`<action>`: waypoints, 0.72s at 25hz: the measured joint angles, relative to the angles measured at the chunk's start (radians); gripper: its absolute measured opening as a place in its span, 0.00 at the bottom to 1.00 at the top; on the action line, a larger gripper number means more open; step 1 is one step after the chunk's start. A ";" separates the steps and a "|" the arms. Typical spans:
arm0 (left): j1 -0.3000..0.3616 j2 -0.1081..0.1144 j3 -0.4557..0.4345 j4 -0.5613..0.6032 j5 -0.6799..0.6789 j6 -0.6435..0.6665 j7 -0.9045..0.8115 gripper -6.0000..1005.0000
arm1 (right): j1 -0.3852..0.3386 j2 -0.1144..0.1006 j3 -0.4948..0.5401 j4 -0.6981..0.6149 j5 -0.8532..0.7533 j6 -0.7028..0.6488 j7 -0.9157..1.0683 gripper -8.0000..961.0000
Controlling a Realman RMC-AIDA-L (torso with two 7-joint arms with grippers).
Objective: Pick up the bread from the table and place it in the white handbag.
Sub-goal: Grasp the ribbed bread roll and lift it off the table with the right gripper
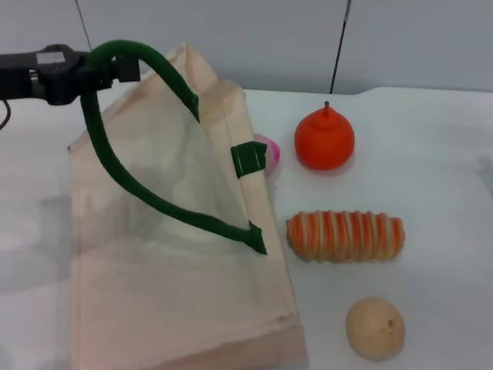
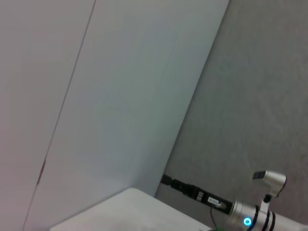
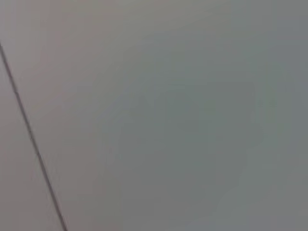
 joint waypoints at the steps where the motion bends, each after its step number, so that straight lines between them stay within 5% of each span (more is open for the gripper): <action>1: 0.001 0.000 0.000 0.000 0.004 0.000 0.000 0.04 | 0.000 -0.001 -0.016 -0.024 -0.027 0.004 0.038 0.93; 13: -0.011 0.000 0.000 0.003 0.034 0.002 -0.029 0.04 | 0.017 -0.014 -0.216 -0.471 -0.544 0.362 0.437 0.93; 18: -0.026 0.004 0.000 0.005 0.038 0.004 -0.062 0.04 | 0.032 -0.015 -0.333 -0.529 -0.637 0.458 0.470 0.93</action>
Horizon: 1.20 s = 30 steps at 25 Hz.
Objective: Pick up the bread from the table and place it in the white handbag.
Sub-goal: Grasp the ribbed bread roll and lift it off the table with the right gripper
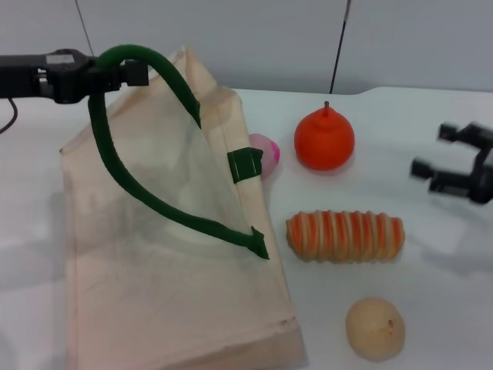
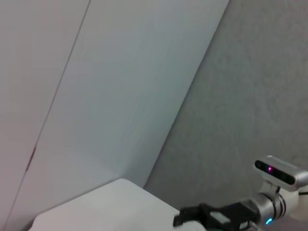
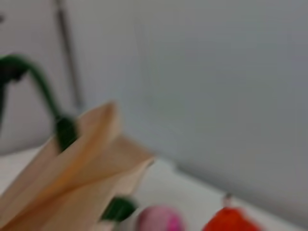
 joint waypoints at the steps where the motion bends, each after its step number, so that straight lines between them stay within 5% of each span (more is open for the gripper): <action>1: -0.001 0.001 0.000 0.000 0.001 0.000 -0.005 0.04 | 0.006 0.000 -0.027 -0.001 -0.010 0.003 0.005 0.93; 14: -0.029 0.007 0.000 -0.005 -0.009 0.001 -0.040 0.04 | 0.092 0.008 -0.303 0.065 -0.058 -0.115 0.048 0.93; 30: -0.018 0.008 0.000 -0.006 -0.010 -0.002 -0.039 0.04 | 0.144 0.010 -0.498 0.159 -0.063 -0.344 0.111 0.93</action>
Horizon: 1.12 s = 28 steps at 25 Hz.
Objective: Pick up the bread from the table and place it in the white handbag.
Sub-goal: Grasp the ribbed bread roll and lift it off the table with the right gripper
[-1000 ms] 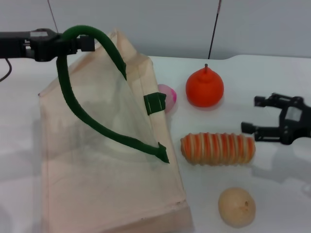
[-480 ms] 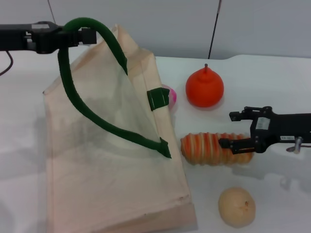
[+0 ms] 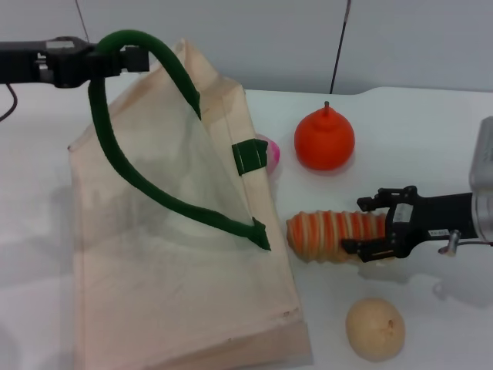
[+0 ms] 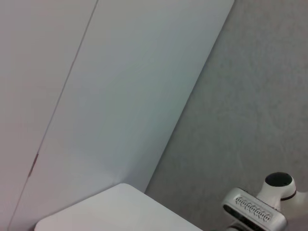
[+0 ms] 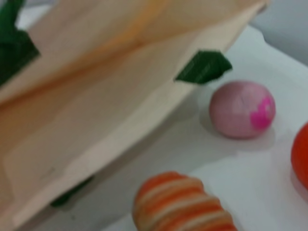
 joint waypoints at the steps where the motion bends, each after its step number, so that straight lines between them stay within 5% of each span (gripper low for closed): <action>1: 0.001 0.000 0.000 0.000 0.000 0.000 0.001 0.04 | 0.001 0.000 -0.005 0.005 0.000 -0.017 0.001 0.92; 12: 0.003 -0.002 0.000 0.000 -0.002 -0.001 0.001 0.04 | 0.001 -0.001 -0.036 0.007 0.000 -0.037 -0.001 0.91; 28: 0.007 -0.002 0.000 0.000 -0.003 -0.001 0.001 0.04 | -0.002 -0.005 -0.066 -0.001 0.011 -0.029 -0.008 0.73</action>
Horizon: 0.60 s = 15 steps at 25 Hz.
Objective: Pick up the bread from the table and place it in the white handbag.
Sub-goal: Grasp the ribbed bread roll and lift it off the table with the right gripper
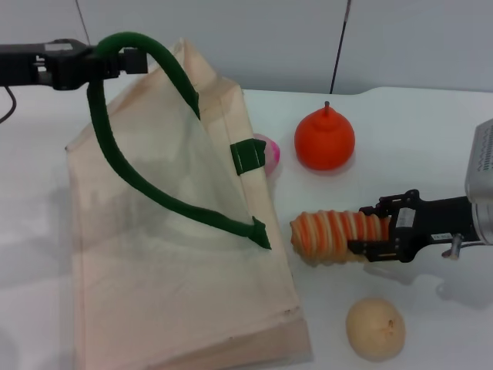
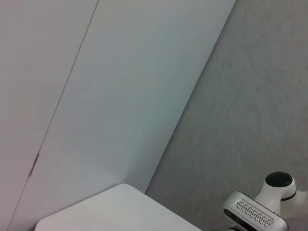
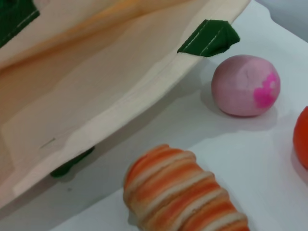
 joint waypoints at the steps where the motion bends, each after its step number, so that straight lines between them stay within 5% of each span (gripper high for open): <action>1: 0.002 0.000 0.000 0.000 0.000 0.000 0.000 0.04 | -0.003 0.000 0.005 -0.003 0.002 0.000 0.000 0.72; 15: 0.000 0.000 0.000 0.001 0.000 0.002 -0.001 0.04 | -0.047 -0.003 0.048 -0.101 0.165 0.131 -0.033 0.59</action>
